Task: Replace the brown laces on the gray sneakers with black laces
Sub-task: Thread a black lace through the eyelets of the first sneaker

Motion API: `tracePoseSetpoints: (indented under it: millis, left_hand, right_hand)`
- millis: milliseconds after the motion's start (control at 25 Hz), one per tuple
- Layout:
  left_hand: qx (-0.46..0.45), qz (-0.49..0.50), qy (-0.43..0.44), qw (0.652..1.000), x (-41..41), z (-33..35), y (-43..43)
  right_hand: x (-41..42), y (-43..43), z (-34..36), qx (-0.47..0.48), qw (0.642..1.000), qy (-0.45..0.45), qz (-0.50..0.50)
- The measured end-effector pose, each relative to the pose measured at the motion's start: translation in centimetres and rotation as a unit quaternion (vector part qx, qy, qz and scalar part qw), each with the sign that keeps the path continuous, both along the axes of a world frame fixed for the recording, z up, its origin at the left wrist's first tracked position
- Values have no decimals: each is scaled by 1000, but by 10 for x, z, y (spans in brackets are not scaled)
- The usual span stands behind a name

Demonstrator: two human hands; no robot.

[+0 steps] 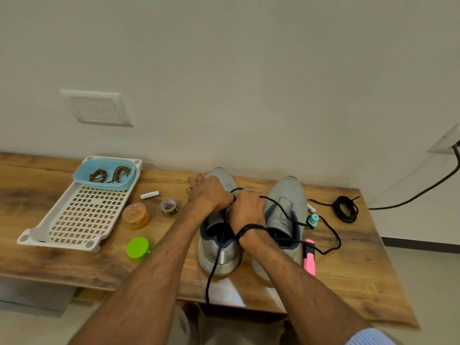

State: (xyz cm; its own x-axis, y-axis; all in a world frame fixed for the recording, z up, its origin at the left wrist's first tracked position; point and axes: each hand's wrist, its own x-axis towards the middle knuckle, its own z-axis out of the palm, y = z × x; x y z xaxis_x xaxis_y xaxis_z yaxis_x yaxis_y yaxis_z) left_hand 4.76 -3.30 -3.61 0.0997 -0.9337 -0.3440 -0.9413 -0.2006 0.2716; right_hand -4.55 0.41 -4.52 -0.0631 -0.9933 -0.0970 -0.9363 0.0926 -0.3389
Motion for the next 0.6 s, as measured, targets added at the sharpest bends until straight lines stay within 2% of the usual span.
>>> tracePoseSetpoints:
  millis: [120, 200, 280, 360, 440, 600]
  left_hand:
    - [47, -36, 41, 997, 6, 17, 9]
    - [74, -68, 114, 988, 14, 26, 19]
    - [116, -79, 211, 967, 25, 36, 30]
    - [160, -96, 270, 945, 34, 46, 38]
    - [184, -114, 291, 932, 38, 50, 42]
    - [150, -93, 309, 934, 39, 50, 44]
  right_hand:
    - [-1, -1, 1, 4, 1000, 0, -5]
    - [-2, -2, 1, -1, 1000, 0, -24]
    - [-3, -3, 0, -13, 999, 3, -34]
    - [-2, -3, 0, -10, 999, 5, -33]
    - [-1, -5, 1, -4, 1000, -1, -25]
    - [-13, -11, 12, 53, 997, -30, 56]
